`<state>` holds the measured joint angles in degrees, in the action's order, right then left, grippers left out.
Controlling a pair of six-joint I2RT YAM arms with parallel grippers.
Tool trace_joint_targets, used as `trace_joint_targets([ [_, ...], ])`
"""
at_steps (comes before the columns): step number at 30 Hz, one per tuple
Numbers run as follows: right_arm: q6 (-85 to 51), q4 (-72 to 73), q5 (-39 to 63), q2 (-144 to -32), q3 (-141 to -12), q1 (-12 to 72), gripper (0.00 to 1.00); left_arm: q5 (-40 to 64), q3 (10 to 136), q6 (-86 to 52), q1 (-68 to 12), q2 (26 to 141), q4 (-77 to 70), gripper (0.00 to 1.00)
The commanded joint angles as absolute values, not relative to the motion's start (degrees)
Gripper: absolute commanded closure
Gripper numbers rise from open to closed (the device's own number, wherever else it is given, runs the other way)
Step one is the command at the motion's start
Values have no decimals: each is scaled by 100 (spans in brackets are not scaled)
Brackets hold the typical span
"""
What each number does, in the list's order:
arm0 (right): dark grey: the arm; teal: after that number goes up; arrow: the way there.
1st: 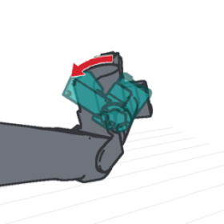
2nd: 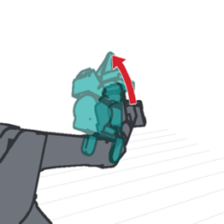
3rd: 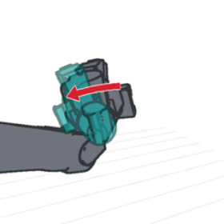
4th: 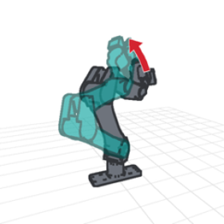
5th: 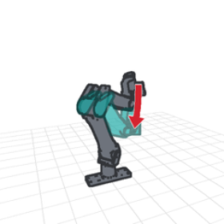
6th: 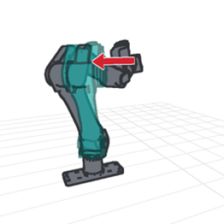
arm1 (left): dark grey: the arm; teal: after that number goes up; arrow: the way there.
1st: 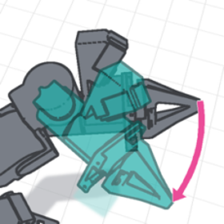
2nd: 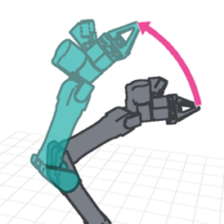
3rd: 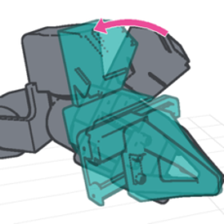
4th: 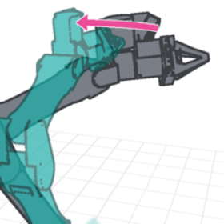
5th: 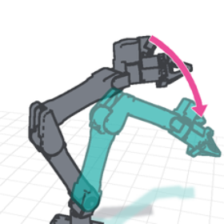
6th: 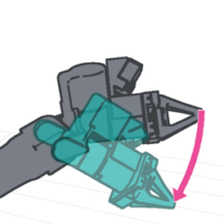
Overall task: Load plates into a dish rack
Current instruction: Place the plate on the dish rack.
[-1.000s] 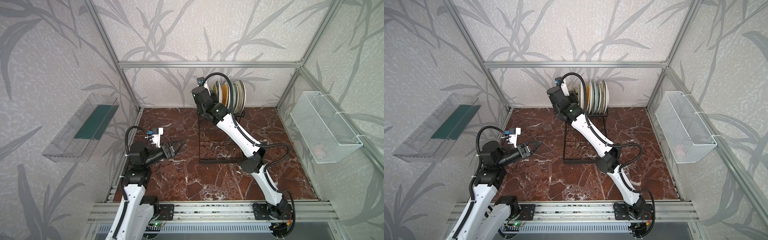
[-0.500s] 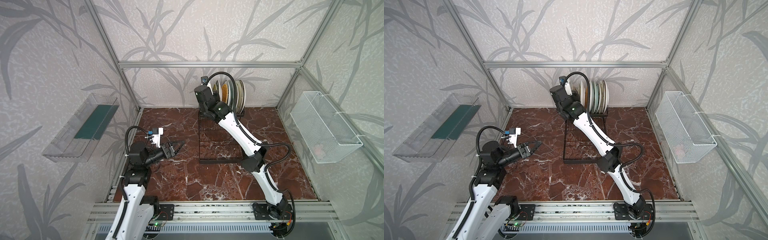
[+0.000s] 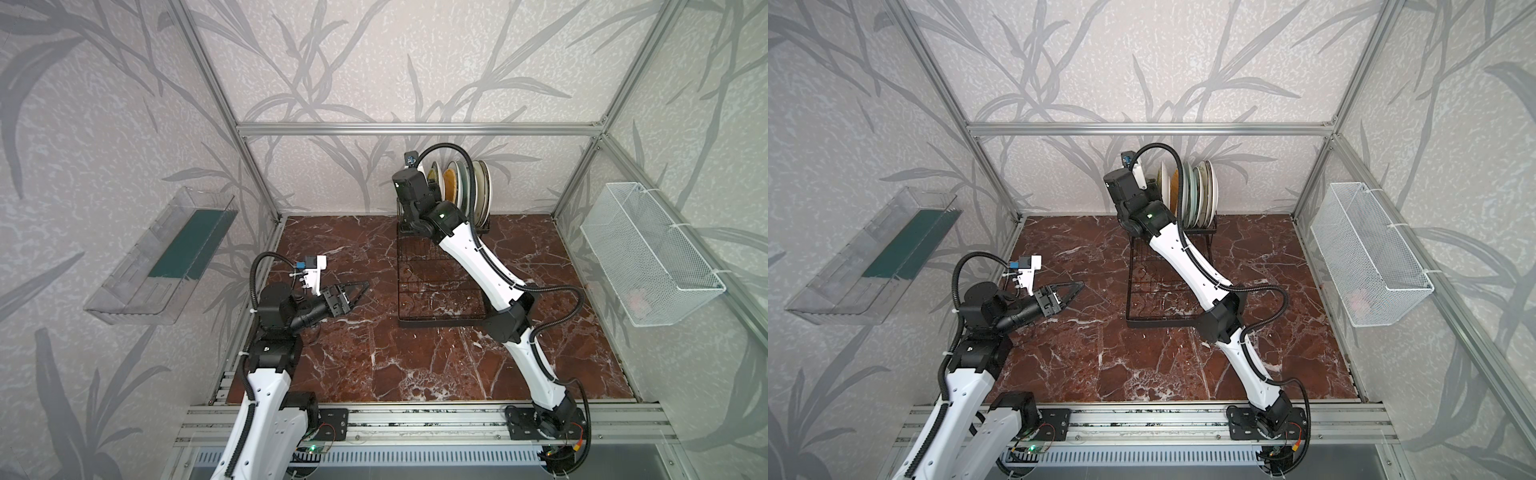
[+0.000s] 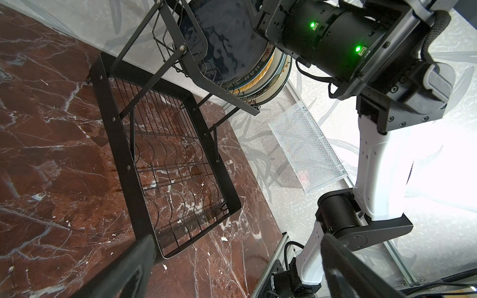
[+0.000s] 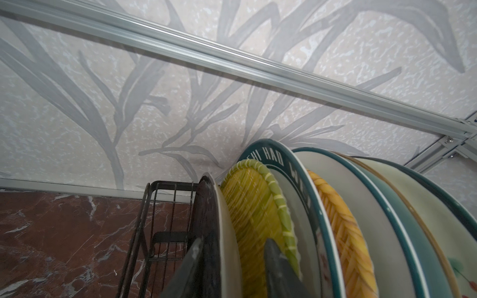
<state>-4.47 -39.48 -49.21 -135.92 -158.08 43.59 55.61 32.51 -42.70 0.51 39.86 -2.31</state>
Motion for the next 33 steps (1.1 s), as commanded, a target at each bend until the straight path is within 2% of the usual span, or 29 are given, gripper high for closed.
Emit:
trace_joint_targets([
  [1, -426, -3916, -4772, -13222, -15994, 4377, 56, 5660, 3199, -4296, 32, 3937, -424, 1],
  [15, -131, -3841, -4302, -12684, -16033, 4534, 27, 5571, 3226, -4210, 27, 3938, -264, 1],
  [23, 122, -3943, -3999, -12003, -15899, 4621, 15, 5590, 3212, -4228, 27, 3894, -309, 1],
  [28, 416, -3961, -3525, -11212, -15183, 4623, 9, 5625, 3217, -4229, 27, 3855, -273, 1],
  [31, 610, -3741, -3363, -10517, -14293, 4595, 2, 5630, 3258, -4201, 31, 3810, -172, 1],
  [33, 748, -3464, -3050, -9919, -13484, 4571, 1, 5624, 3317, -4217, 30, 3814, -111, 1],
])
